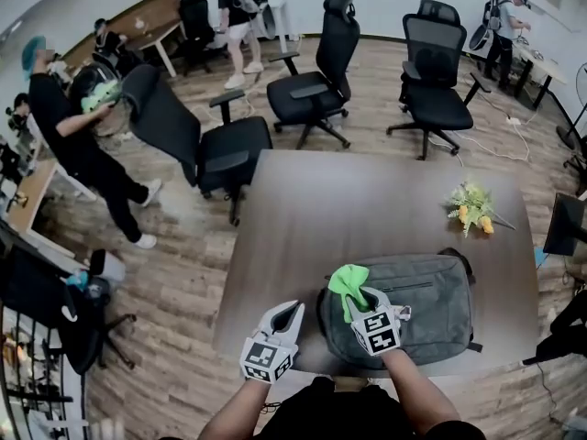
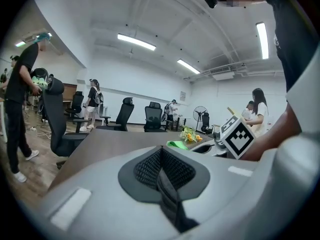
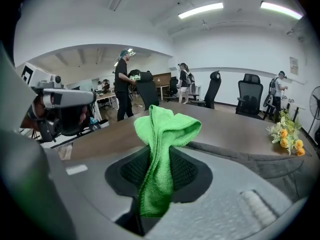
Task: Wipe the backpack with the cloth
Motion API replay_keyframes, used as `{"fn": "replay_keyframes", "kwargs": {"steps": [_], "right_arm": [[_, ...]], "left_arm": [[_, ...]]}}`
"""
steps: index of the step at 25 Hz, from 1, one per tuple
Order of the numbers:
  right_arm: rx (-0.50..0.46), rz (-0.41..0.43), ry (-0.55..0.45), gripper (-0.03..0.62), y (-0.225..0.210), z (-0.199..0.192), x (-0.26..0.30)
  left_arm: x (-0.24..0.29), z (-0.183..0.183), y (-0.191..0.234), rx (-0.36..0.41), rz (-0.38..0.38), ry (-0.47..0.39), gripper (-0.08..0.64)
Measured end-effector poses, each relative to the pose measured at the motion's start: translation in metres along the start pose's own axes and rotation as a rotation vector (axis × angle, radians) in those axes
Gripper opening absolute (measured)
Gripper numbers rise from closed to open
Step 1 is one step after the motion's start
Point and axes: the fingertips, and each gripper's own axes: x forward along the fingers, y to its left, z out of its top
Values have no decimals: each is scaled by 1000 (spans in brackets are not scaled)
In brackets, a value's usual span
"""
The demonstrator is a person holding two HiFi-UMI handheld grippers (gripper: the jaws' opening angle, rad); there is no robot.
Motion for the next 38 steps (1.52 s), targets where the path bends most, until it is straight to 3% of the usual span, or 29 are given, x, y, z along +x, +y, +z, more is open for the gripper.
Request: {"fn": "replay_keyframes", "kwargs": {"steps": [9, 25, 38], "right_arm": [[-6, -57, 144, 107, -7, -26, 32], [29, -65, 173, 109, -40, -28, 26], [49, -185, 236, 107, -103, -39, 7]], "left_arm": [[10, -17, 0, -16, -28, 52, 15], [37, -27, -19, -22, -51, 73, 15], [58, -32, -30, -23, -37, 117, 15]]}}
